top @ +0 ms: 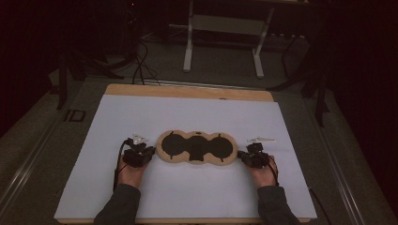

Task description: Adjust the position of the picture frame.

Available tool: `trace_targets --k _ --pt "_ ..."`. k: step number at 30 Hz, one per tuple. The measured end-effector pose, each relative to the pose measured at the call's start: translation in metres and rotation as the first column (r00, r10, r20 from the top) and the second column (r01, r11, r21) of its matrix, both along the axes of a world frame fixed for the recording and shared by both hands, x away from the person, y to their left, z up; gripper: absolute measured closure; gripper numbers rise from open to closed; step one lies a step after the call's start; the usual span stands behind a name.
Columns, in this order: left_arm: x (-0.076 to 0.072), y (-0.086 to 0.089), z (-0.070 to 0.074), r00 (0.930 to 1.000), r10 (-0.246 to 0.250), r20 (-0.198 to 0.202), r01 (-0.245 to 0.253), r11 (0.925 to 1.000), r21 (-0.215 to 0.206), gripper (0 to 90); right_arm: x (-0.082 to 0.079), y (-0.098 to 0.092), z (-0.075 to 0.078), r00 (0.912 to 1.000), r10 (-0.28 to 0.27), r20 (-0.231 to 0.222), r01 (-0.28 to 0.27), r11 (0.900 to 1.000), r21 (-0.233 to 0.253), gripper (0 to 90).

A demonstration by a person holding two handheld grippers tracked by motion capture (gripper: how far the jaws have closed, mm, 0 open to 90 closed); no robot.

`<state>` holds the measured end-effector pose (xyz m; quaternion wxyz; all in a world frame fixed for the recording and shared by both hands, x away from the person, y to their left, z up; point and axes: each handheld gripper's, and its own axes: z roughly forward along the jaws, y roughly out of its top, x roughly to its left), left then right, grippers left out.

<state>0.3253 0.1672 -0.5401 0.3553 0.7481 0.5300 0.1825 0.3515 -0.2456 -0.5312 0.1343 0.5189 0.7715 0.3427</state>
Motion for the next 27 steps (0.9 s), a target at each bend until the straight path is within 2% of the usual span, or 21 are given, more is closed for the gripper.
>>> trace_targets --k 4,6,9,12,14,21,27 --pt "0.003 0.0 -0.001 1.0 -0.002 -0.002 0.002 1.0 -0.009 83.7 0.007 0.0 0.0 0.9999 -0.014 0.007 0.014 1.0 -0.002 90.0" --pt "0.004 -0.002 0.0 0.9999 -0.012 -0.004 0.012 0.9999 0.005 83.7 0.01 0.0 -0.001 0.9998 -0.015 0.015 0.015 1.0 -0.002 90.0" --pt "0.006 -0.004 0.001 0.9997 -0.023 -0.006 0.023 0.9994 0.025 84.8 0.014 -0.001 -0.002 0.9998 0.002 0.02 -0.002 1.0 0.002 90.0" --pt "0.006 -0.004 0.001 0.9996 -0.026 -0.014 0.026 0.9994 0.023 87.0 0.016 -0.002 -0.002 0.9995 0.02 0.024 -0.02 1.0 0.012 90.0" --pt "0.006 -0.005 0.002 0.9995 -0.025 -0.02 0.026 0.9993 0.029 89.9 0.017 0.0 -0.003 0.9993 0.023 0.029 -0.023 1.0 0.009 90.0" --pt "0.001 -0.002 0.002 0.9998 -0.007 -0.021 0.007 0.9992 0.04 90.0 0.016 0.006 -0.003 0.999 0.017 0.042 -0.018 1.0 0.008 90.0" --pt "-0.001 0.005 0.002 0.9996 0.004 -0.029 -0.003 0.9999 0.013 90.0 0.01 0.012 -0.005 0.9981 0.027 0.055 -0.028 1.0 0.014 90.0"
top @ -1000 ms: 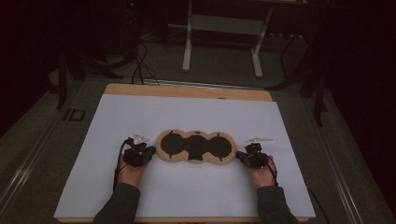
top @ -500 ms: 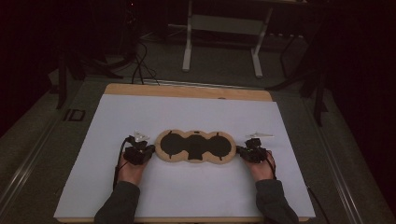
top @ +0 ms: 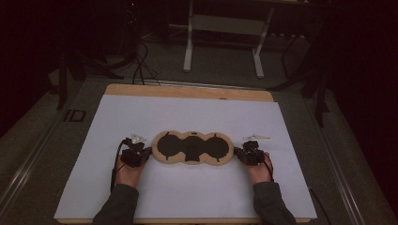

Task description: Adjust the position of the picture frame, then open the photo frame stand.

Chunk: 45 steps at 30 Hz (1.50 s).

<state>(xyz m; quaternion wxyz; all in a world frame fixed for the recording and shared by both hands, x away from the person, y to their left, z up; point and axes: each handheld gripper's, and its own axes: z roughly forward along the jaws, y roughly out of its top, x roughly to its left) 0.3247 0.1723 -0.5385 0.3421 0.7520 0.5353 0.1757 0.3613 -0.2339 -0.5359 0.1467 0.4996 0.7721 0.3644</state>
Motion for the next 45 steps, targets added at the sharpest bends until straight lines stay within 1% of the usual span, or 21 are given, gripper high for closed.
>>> trace_targets --k 2,4,5,6,10,13,14,17,18,21,25,27,29,33,36,37,39,41,42,45 --pt "-0.001 -0.002 0.0 1.0 0.008 0.002 -0.008 1.0 0.004 90.0 0.0 0.0 0.0 1.0 -0.002 -0.001 0.002 1.0 0.002 90.0" --pt "-0.003 -0.004 0.0 0.9999 0.008 0.009 -0.008 0.9997 0.024 90.0 0.001 0.0 0.0 1.0 -0.008 -0.005 0.008 1.0 0.003 90.0" --pt "-0.003 -0.004 0.001 1.0 0.007 0.005 -0.007 0.9996 0.029 90.0 0.001 0.0 0.0 0.9999 -0.01 -0.005 0.01 1.0 0.0 90.0" --pt "-0.004 -0.005 0.001 1.0 0.007 0.005 -0.007 0.9996 0.027 90.0 0.001 0.001 0.001 0.9999 -0.01 -0.003 0.01 1.0 -0.006 90.0" --pt "-0.006 -0.007 0.001 1.0 0.001 0.004 -0.001 0.9993 0.037 90.0 0.003 0.0 0.001 0.9998 -0.017 -0.006 0.017 1.0 -0.006 90.0" --pt "-0.007 -0.007 0.001 1.0 0.003 0.004 -0.003 0.9995 0.032 90.0 0.004 0.0 0.001 0.9999 -0.012 -0.006 0.012 1.0 -0.011 90.0" --pt "-0.007 -0.007 0.001 1.0 0.0 0.005 0.0 0.9993 0.037 90.0 0.004 0.0 0.001 0.9999 -0.009 -0.005 0.009 1.0 -0.014 90.0" --pt "-0.008 -0.006 0.002 1.0 0.0 0.002 0.0 0.9994 0.034 89.7 0.003 0.002 0.002 1.0 -0.003 0.005 0.004 0.999 -0.04 90.0" --pt "-0.008 -0.005 0.002 1.0 0.001 0.005 -0.001 0.9991 0.043 86.4 0.001 0.002 0.003 0.9999 0.0 0.013 0.001 0.998 -0.058 90.0" --pt "-0.01 -0.005 0.004 1.0 0.005 0.008 -0.006 0.9984 0.057 85.3 -0.002 0.0 0.004 0.9998 -0.003 0.022 0.004 0.998 -0.061 89.1" --pt "-0.015 -0.004 0.005 0.9993 0.022 0.029 -0.024 0.9965 0.08 81.9 -0.009 -0.006 0.007 0.9994 -0.015 0.03 0.017 0.999 -0.052 85.7" --pt "-0.016 -0.003 0.005 0.9991 0.029 0.031 -0.032 0.9962 0.081 80.6 -0.011 -0.008 0.009 0.999 -0.023 0.038 0.024 0.999 -0.047 85.0" --pt "-0.017 -0.001 0.006 0.9983 0.04 0.042 -0.043 0.9958 0.081 79.4 -0.012 -0.01 0.012 0.9986 -0.023 0.047 0.026 0.999 -0.043 84.0" --pt "-0.019 0.003 0.008 0.9969 0.057 0.055 -0.061 0.9951 0.078 78.8 -0.015 -0.006 0.016 0.9981 -0.007 0.061 0.011 0.998 -0.066 81.6" --pt "-0.02 0.004 0.011 0.9961 0.06 0.064 -0.065 0.9951 0.075 77.9 -0.016 -0.002 0.018 0.9975 0.005 0.07 0.0 0.997 -0.075 80.4" --pt "-0.021 0.004 0.012 0.9954 0.061 0.073 -0.066 0.9954 0.069 77.7 -0.016 -0.002 0.019 0.9974 0.008 0.072 -0.003 0.997 -0.074 80.0" --pt "-0.022 0.004 0.015 0.995 0.056 0.082 -0.062 0.9952 0.075 77.5 -0.017 -0.001 0.02 0.9972 0.01 0.074 -0.005 0.997 -0.072 79.7" --pt "-0.024 0.002 0.019 0.9935 0.05 0.102 -0.057 0.9962 0.066 76.8 -0.017 -0.002 0.021 0.9973 0.01 0.072 -0.005 0.998 -0.069 79.5" --pt "-0.025 0.002 0.021 0.9924 0.042 0.115 -0.05 0.9966 0.065 75.9 -0.017 -0.002 0.021 0.9973 0.015 0.073 -0.01 0.998 -0.067 79.1" --pt "-0.028 -0.001 0.026 0.9903 0.018 0.138 -0.027 0.9979 0.06 74.5 -0.018 -0.001 0.022 0.9973 0.022 0.07 -0.018 0.998 -0.058 78.4"
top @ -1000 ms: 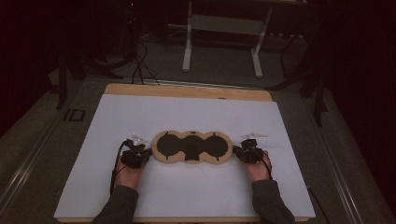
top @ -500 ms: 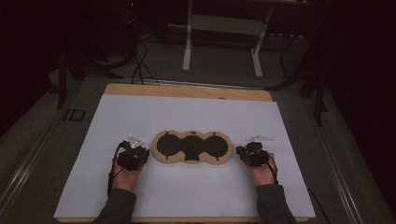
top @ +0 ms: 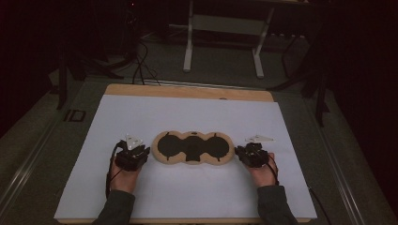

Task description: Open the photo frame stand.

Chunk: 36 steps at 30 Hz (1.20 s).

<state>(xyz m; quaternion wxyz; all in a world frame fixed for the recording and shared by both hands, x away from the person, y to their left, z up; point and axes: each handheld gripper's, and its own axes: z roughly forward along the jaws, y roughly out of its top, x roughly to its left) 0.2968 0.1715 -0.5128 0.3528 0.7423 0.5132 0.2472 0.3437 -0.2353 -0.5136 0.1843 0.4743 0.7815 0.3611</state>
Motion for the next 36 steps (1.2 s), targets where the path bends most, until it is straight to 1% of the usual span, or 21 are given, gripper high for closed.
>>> trace_targets --k 1,2,5,6,7,9,11,13,16,19,21,24,27,31,34,36 --pt "0.0 0.0 0.0 1.0 0.0 0.0 0.0 1.0 0.0 73.9 0.0 0.0 0.0 1.0 0.0 0.0 0.0 1.0 0.0 78.4" --pt "-0.002 -0.002 0.003 0.9997 -0.021 0.014 0.021 0.9998 -0.006 73.9 0.0 0.0 0.0 1.0 0.003 0.0 -0.003 1.0 0.0 78.1" --pt "-0.004 -0.008 0.007 0.9973 -0.069 0.027 0.069 0.9976 -0.009 71.4 -0.001 0.003 0.001 0.9999 0.017 -0.002 -0.017 1.0 -0.001 77.1" --pt "-0.004 -0.008 0.007 0.9973 -0.069 0.027 0.069 0.9976 -0.009 70.4 -0.001 0.003 0.001 0.9999 0.017 -0.002 -0.017 1.0 -0.001 77.1" --pt "-0.006 -0.011 0.009 0.9944 -0.1 0.033 0.101 0.9946 -0.023 70.4 -0.001 0.003 0.001 0.9998 0.019 -0.001 -0.019 1.0 -0.001 76.6" --pt "-0.007 -0.016 0.011 0.9913 -0.127 0.037 0.128 0.9914 -0.03 68.7 -0.002 0.004 0.003 0.9997 0.025 -0.002 -0.025 1.0 0.001 75.4" --pt "-0.008 -0.021 0.013 0.988 -0.151 0.033 0.152 0.9875 -0.042 68.7 -0.002 0.004 0.003 0.9997 0.026 -0.004 -0.025 1.0 0.005 74.0" --pt "-0.01 -0.026 0.014 0.9839 -0.176 0.035 0.177 0.9835 -0.037 68.9 -0.002 0.003 0.004 0.9995 0.028 -0.011 -0.028 0.999 0.03 73.0" --pt "-0.012 -0.035 0.015 0.9768 -0.212 0.032 0.213 0.9761 -0.043 69.3 -0.002 0.002 0.007 0.9995 0.03 -0.009 -0.03 0.999 0.03 70.8" --pt "-0.014 -0.042 0.016 0.9688 -0.246 0.034 0.247 0.9679 -0.047 70.2 -0.002 -0.001 0.011 0.9997 0.023 -0.005 -0.023 0.999 0.049 66.1" --pt "-0.015 -0.046 0.017 0.9651 -0.26 0.035 0.261 0.9641 -0.049 70.0 -0.003 -0.003 0.014 0.9998 0.017 -0.005 -0.017 0.997 0.074 61.9" --pt "-0.016 -0.051 0.019 0.9599 -0.277 0.04 0.279 0.9587 -0.053 69.4 -0.005 -0.005 0.015 0.9999 0.014 -0.002 -0.013 0.995 0.094 58.6" --pt "-0.016 -0.056 0.019 0.9546 -0.296 0.035 0.297 0.9533 -0.053 68.6 -0.007 -0.007 0.014 0.9999 0.014 -0.008 -0.013 0.995 0.101 55.7" --pt "-0.017 -0.064 0.018 0.9472 -0.32 0.024 0.321 0.9459 -0.049 66.3 -0.007 -0.007 0.014 1.0 0.006 -0.001 -0.006 0.995 0.097 52.0" --pt "-0.018 -0.071 0.016 0.9372 -0.348 0.014 0.349 0.9366 -0.033 63.8 -0.007 -0.007 0.014 1.0 0.004 -0.001 -0.004 0.995 0.098 50.7" --pt "-0.018 -0.076 0.014 0.9297 -0.368 0.007 0.368 0.9294 -0.024 63.1 -0.007 -0.005 0.013 1.0 0.002 -0.009 -0.001 0.994 0.107 51.0"
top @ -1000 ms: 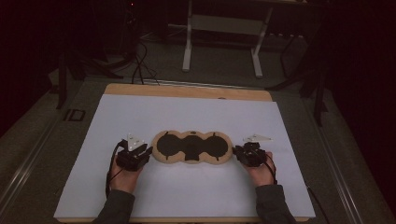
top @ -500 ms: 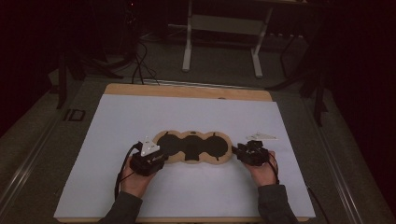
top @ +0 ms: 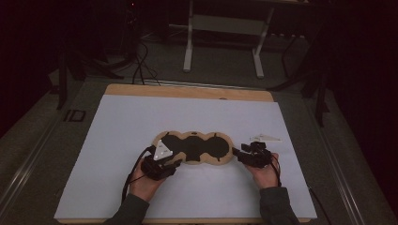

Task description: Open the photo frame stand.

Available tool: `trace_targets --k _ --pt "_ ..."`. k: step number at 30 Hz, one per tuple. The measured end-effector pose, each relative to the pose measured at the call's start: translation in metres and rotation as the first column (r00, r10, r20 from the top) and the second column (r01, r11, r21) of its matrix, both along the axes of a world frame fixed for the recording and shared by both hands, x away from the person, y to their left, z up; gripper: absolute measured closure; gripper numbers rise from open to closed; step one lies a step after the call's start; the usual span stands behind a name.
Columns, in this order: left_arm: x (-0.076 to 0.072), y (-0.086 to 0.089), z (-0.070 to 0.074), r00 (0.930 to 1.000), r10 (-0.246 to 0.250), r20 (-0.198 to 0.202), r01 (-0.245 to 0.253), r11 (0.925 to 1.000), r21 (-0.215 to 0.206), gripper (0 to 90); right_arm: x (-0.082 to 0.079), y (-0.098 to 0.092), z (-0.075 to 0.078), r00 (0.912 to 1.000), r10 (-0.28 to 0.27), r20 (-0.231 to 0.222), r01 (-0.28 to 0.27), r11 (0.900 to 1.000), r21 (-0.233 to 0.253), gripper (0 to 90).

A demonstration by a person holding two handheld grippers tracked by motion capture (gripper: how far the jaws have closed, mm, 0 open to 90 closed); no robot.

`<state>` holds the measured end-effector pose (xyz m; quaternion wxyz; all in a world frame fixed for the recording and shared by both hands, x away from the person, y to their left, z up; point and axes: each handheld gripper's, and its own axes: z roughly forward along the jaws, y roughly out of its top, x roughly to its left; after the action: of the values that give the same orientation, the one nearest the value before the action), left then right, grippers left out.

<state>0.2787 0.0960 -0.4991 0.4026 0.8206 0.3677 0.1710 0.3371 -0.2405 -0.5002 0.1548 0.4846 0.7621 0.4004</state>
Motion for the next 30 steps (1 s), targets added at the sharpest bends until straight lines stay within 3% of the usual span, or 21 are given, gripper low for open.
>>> trace_targets --k 10,13,14,17,19,26,30 --pt "-0.004 -0.014 -0.008 0.9981 -0.059 -0.017 0.06 0.9977 0.032 65.3 -0.001 0.007 -0.006 0.9999 0.006 -0.01 -0.006 1.0 -0.017 48.2" --pt "-0.005 -0.018 -0.01 0.9967 -0.078 -0.021 0.079 0.9955 0.052 69.5 -0.001 0.006 -0.006 1.0 0.003 -0.002 -0.003 1.0 -0.016 48.0" --pt "-0.005 -0.019 -0.011 0.9964 -0.081 -0.022 0.083 0.9946 0.063 77.2 -0.002 0.004 -0.006 1.0 0.0 -0.002 0.0 1.0 -0.016 49.4" --pt "-0.007 -0.023 -0.014 0.9955 -0.092 -0.026 0.093 0.9933 0.068 85.1 -0.002 0.003 -0.006 1.0 0.0 -0.004 0.0 1.0 -0.02 50.4" --pt "-0.006 -0.025 -0.017 0.9956 -0.088 -0.032 0.09 0.9923 0.084 89.7 -0.002 0.003 -0.007 1.0 0.001 -0.002 -0.001 1.0 -0.02 50.9" --pt "0.001 -0.032 -0.027 0.9983 -0.04 -0.042 0.045 0.9906 0.129 90.0 -0.004 0.0 -0.003 0.9999 -0.002 0.015 0.002 1.0 -0.006 50.8" --pt "0.006 -0.036 -0.033 0.9988 -0.013 -0.047 0.019 0.9912 0.131 90.0 -0.004 -0.003 -0.001 0.9997 -0.012 0.021 0.012 1.0 0.002 50.8"
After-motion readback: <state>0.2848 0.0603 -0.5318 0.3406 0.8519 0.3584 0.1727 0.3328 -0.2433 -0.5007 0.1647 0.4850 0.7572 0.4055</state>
